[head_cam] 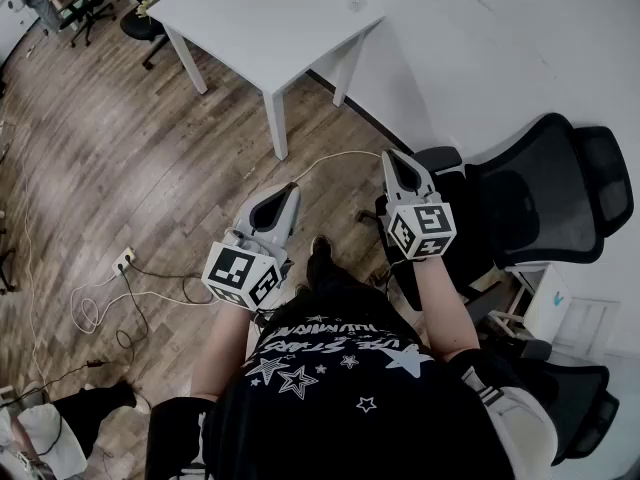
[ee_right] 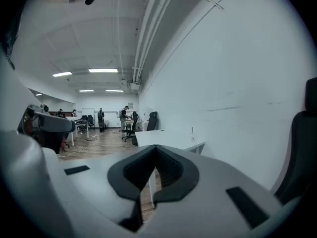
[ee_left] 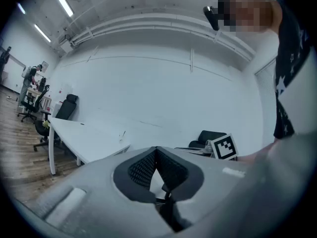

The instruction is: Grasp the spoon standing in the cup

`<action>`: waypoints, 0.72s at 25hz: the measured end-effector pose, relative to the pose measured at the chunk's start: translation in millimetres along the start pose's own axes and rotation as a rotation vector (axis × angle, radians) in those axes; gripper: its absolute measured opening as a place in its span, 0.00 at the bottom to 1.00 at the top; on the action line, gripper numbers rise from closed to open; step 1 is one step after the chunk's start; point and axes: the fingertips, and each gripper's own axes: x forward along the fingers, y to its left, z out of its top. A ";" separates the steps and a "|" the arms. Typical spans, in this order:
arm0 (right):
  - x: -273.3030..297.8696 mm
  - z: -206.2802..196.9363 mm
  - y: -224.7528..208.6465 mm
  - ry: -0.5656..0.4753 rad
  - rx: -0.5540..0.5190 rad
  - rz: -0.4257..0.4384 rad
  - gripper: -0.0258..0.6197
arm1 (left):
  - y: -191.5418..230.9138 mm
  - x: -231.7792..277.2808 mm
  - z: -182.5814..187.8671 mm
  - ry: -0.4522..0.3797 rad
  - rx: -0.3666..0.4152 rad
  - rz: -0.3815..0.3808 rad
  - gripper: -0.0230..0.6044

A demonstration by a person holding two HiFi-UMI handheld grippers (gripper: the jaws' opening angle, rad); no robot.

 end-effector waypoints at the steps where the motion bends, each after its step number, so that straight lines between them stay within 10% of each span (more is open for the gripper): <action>1: -2.5 1.1 -0.6 0.000 -0.001 -0.003 0.05 | 0.6 0.5 0.0 0.004 0.000 0.011 0.05; 18: -35.8 -15.0 -9.5 0.031 0.011 -0.017 0.05 | -21.9 1.5 -17.1 0.047 0.006 0.044 0.05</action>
